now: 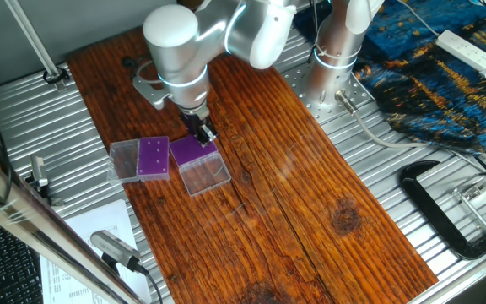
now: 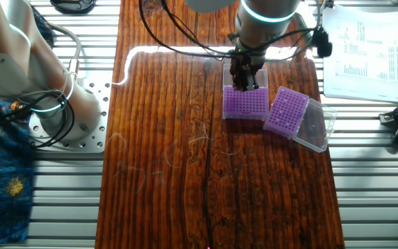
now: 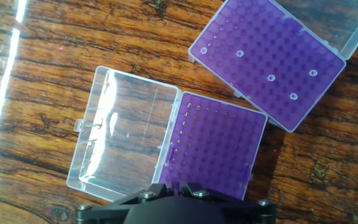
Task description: Transfer all small pipette tips from one holder to another
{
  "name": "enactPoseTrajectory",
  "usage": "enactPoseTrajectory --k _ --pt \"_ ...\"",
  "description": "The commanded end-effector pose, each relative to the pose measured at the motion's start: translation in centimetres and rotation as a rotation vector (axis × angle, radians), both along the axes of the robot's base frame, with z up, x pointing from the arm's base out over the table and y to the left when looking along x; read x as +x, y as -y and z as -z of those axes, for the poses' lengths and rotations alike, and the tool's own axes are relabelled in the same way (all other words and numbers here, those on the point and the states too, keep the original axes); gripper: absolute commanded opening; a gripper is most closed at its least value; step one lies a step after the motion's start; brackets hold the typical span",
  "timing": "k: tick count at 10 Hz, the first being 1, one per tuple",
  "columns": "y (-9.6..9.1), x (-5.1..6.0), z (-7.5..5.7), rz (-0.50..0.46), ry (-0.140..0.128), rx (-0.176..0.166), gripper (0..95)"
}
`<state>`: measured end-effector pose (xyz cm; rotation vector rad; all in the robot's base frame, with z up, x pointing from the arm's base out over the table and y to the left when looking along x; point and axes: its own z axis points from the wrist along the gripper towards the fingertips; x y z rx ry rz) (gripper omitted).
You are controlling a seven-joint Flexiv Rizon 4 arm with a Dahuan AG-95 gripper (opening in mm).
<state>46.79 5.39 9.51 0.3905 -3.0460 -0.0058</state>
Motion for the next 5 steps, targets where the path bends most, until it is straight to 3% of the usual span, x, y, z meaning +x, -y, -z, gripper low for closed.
enactPoseTrajectory --k 1,2,3,4,5 --pt "0.3 1.6 -0.8 -0.013 -0.003 0.000 0.0" --pt "0.5 2.3 -1.2 -0.019 -0.004 0.000 0.0" --pt "1.0 4.0 -1.8 -0.026 -0.005 0.001 0.0" --pt "1.1 4.7 -1.9 -0.026 -0.004 0.001 0.0" --pt "1.7 6.8 -2.0 -0.024 0.004 0.001 0.0"
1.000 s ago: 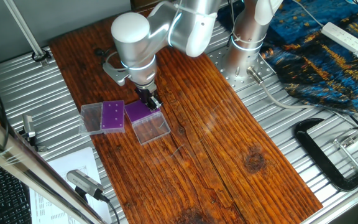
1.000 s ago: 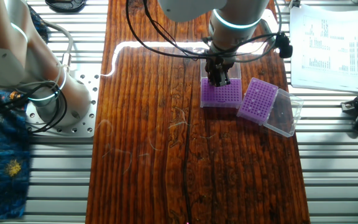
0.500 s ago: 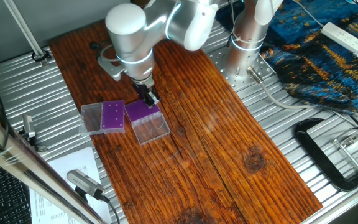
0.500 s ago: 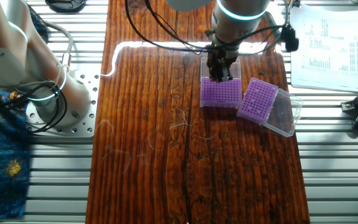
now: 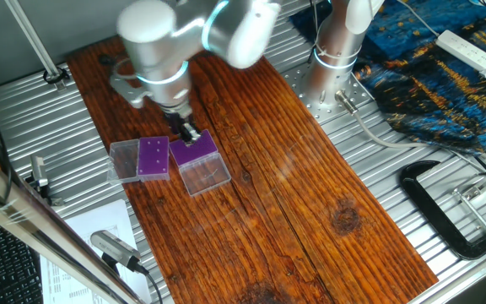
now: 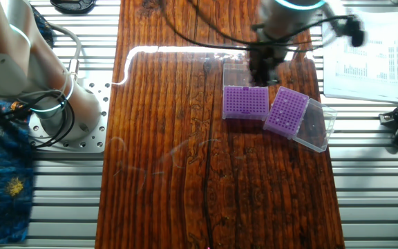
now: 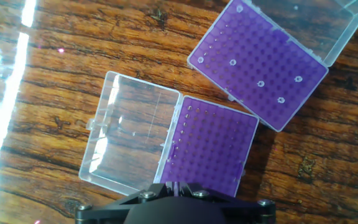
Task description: Transfer all small pipette tips from one holder to another
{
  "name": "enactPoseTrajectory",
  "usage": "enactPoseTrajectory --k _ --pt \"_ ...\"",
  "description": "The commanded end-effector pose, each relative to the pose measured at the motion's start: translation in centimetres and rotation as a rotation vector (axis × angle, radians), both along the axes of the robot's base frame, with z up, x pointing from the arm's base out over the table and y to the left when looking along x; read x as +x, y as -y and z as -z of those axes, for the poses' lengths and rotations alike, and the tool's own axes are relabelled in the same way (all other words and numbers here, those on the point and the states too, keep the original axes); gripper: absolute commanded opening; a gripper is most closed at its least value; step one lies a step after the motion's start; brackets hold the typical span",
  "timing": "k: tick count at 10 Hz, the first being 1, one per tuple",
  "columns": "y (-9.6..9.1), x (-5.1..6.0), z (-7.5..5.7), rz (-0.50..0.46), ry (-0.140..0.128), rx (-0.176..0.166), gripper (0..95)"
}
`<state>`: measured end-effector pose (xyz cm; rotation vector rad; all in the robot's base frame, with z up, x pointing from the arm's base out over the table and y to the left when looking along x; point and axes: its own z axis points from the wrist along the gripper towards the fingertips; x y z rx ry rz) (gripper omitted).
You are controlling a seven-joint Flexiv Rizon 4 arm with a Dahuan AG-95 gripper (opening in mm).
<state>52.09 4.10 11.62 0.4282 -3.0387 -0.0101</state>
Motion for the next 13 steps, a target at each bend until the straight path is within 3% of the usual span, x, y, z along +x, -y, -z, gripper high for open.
enactPoseTrajectory --k 1,3,6,8,12,13 --pt "0.8 3.0 0.2 0.000 0.009 -0.003 0.0" --pt "1.4 5.1 0.4 -0.008 0.007 -0.011 0.0" --pt "2.2 6.8 1.2 -0.033 0.009 -0.012 0.0" --pt "3.3 8.0 1.6 -0.050 0.025 -0.017 0.0" --pt "3.9 8.3 2.9 -0.063 0.062 -0.016 0.0" --pt "3.6 8.3 3.1 -0.070 0.074 0.000 0.0"
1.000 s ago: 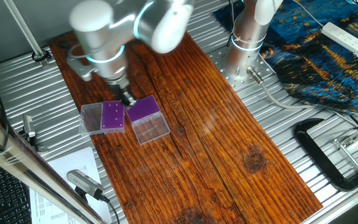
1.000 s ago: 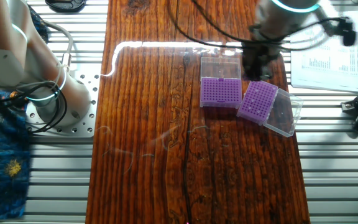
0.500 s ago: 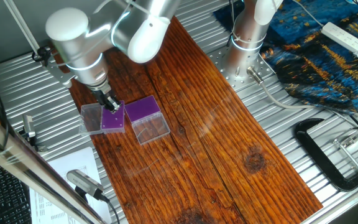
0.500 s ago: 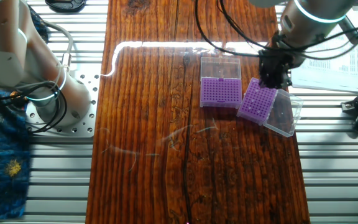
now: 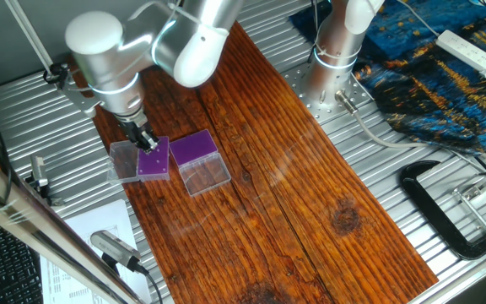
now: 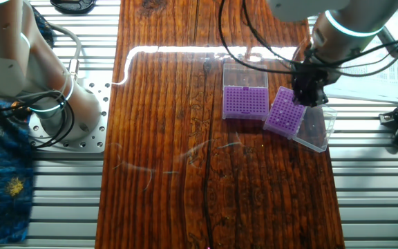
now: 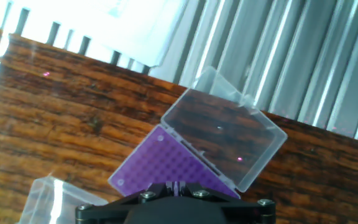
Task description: Transfer all small pipette tips from one holder to another
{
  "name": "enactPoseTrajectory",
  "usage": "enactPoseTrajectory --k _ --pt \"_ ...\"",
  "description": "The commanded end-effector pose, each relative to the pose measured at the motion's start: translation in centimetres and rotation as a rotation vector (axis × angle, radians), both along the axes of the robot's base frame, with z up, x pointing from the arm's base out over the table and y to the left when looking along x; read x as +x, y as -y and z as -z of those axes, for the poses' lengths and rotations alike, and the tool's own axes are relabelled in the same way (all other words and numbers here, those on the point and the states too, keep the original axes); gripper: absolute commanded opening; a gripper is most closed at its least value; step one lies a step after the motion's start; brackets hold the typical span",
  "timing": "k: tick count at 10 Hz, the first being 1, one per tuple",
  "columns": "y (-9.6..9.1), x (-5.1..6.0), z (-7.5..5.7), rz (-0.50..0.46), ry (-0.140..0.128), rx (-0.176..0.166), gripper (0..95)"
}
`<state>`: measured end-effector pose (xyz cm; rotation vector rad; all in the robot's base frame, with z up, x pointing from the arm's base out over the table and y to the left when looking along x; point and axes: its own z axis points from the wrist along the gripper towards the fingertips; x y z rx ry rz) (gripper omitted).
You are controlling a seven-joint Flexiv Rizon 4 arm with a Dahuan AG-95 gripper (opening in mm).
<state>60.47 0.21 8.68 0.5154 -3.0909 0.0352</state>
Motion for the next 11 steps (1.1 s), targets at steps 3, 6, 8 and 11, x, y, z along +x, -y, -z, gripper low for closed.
enactPoseTrajectory --k 3,6,8,11 --pt "-1.9 0.1 0.8 -0.009 0.022 0.013 0.0" --pt "-2.1 0.1 0.9 -0.023 0.030 0.010 0.0" --pt "-2.1 0.1 0.9 -0.021 0.036 0.010 0.0" --pt "-2.1 0.1 0.9 -0.044 0.016 0.005 0.0"
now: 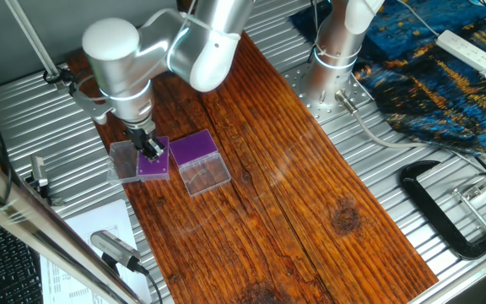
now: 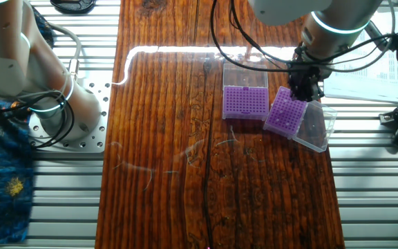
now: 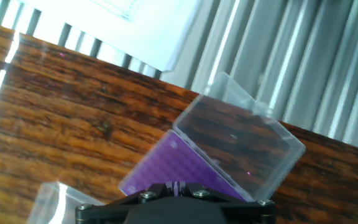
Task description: Transfer all small pipette tips from one holder to another
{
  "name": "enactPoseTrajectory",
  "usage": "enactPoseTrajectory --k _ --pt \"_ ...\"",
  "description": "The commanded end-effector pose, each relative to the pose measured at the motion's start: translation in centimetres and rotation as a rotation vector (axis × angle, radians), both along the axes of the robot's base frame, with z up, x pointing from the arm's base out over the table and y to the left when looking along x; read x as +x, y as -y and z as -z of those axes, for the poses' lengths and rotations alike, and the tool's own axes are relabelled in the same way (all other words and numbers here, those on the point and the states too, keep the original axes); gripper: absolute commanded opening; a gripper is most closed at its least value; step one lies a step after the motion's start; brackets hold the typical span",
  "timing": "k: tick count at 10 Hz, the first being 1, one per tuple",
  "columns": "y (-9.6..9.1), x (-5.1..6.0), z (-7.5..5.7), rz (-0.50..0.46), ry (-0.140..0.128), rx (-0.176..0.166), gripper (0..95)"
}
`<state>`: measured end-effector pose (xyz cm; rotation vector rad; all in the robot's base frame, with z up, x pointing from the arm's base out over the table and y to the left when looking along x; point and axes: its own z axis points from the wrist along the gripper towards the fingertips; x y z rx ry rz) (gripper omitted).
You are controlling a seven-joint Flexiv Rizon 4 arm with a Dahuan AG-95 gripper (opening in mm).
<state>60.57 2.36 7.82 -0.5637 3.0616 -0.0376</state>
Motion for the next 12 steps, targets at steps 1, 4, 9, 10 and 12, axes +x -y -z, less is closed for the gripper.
enactPoseTrajectory --k 1,4,9,10,12 --pt "0.02 0.02 0.00 -0.016 -0.035 -0.004 0.0" --pt "0.02 0.02 0.00 -0.058 -0.053 -0.008 0.0" --pt "-0.16 0.19 -0.28 -0.065 -0.023 0.000 0.0" --pt "-0.30 0.36 -0.33 -0.063 -0.020 0.002 0.0" --pt "-0.58 0.63 -0.36 -0.060 -0.023 0.001 0.0"
